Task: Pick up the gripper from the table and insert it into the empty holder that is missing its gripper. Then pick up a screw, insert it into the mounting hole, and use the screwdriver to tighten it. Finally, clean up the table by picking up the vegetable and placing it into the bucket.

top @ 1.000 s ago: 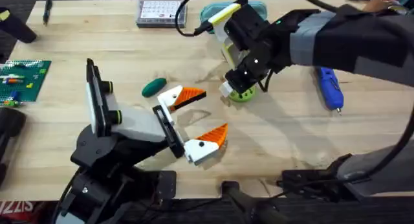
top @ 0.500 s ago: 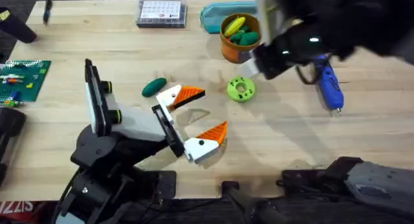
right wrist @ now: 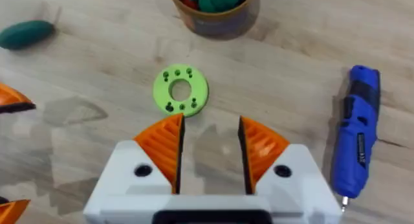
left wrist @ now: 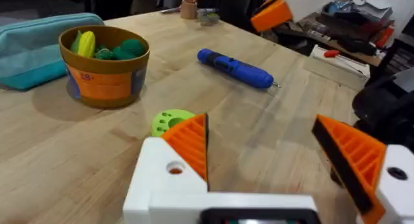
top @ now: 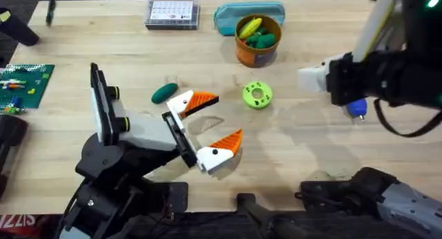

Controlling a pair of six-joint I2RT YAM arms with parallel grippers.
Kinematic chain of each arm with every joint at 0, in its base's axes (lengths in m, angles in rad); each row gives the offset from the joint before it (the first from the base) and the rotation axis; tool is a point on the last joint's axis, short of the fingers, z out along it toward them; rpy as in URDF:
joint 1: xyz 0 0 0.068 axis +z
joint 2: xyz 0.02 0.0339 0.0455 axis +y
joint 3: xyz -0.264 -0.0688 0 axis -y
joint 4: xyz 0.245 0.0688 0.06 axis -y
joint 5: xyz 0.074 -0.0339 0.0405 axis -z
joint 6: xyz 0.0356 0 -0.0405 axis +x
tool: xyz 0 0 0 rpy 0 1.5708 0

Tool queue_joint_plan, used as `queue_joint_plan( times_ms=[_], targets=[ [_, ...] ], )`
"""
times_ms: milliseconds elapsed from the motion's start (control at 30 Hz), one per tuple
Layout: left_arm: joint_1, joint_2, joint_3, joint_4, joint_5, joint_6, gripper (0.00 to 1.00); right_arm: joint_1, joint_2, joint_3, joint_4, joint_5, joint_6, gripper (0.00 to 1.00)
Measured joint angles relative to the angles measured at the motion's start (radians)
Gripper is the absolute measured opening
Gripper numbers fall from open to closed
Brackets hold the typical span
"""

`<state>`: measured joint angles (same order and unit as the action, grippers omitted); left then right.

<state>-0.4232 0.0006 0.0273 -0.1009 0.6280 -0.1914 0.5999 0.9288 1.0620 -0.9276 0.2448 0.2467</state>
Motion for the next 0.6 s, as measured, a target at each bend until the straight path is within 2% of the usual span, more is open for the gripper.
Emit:
queue_joint_plan(
  times_ms=[167, 300, 500, 533, 600],
  targets=[
    [0.0, 0.0, 0.0, 0.0, -0.003, 0.0, 0.983, 0.017, 0.009, -0.109, 0.107, -0.015, 0.016, 0.485],
    [0.0, 0.0, 0.0, 0.0, -0.004, 0.0, 0.983, 0.067, 0.075, -0.179, 0.198, -0.024, 0.016, 0.485],
    [0.0, 0.0, 0.0, 0.0, -0.004, 0.0, 0.983, 0.131, 0.273, -0.207, 0.281, -0.026, 0.014, 0.485],
    [0.0, 0.0, 0.0, 0.0, -0.004, 0.0, 0.983, 0.138, 0.382, -0.209, 0.313, -0.028, 0.014, 0.485],
    [0.0, 0.0, 0.0, 0.0, -0.004, 0.0, 0.983, 0.138, 0.427, -0.21, 0.34, -0.029, 0.014, 0.485]
  ],
)
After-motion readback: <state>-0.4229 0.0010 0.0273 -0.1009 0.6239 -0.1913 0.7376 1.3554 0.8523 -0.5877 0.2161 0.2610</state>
